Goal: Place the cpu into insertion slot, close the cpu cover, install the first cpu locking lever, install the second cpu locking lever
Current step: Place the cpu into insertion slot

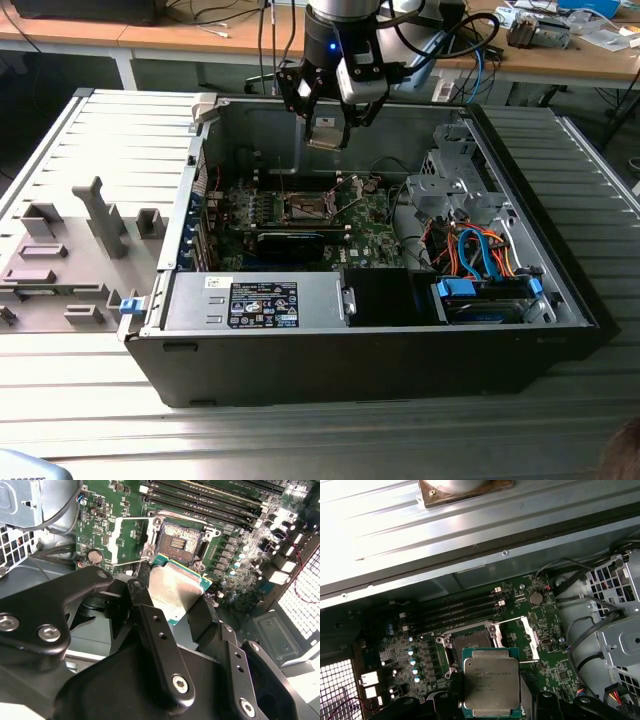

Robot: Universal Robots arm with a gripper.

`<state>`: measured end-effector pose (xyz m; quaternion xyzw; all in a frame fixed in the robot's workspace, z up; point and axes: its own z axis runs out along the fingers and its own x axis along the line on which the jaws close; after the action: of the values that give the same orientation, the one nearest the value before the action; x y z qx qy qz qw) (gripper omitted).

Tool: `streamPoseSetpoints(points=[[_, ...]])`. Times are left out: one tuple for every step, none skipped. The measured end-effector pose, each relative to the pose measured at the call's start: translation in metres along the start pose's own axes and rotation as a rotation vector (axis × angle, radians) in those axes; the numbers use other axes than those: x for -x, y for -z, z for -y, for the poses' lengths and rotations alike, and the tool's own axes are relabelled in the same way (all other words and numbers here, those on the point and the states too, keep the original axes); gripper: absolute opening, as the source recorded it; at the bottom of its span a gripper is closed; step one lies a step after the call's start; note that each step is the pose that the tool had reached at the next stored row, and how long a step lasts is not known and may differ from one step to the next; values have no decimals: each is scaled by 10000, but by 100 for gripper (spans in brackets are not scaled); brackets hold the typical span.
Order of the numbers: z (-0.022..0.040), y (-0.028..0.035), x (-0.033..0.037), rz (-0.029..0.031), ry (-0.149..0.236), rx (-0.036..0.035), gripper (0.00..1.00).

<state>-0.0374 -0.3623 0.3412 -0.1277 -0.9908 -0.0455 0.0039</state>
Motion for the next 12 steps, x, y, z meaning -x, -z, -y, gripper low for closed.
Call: streamPoseSetpoints(points=[[0, -1, 0, 0, -5, 0, 54], [0, -1, 0, 1, -10, 0, 54], [0, -3, 0, 2, -20, 0, 54], [0, -4, 0, 2, -26, 0, 54], [0, -4, 0, 3, -32, 1, 54], [1, -5, 0, 4, -39, 0, 54], [0, -6, 0, 4, -44, 1, 54], [1, -6, 0, 5, -53, 1, 54], [1, -7, 0, 6, -60, 1, 54], [1, -8, 0, 7, -72, 2, 54], [1, -9, 0, 7, -78, 1, 54], [1, -9, 0, 8, -83, 2, 54]])
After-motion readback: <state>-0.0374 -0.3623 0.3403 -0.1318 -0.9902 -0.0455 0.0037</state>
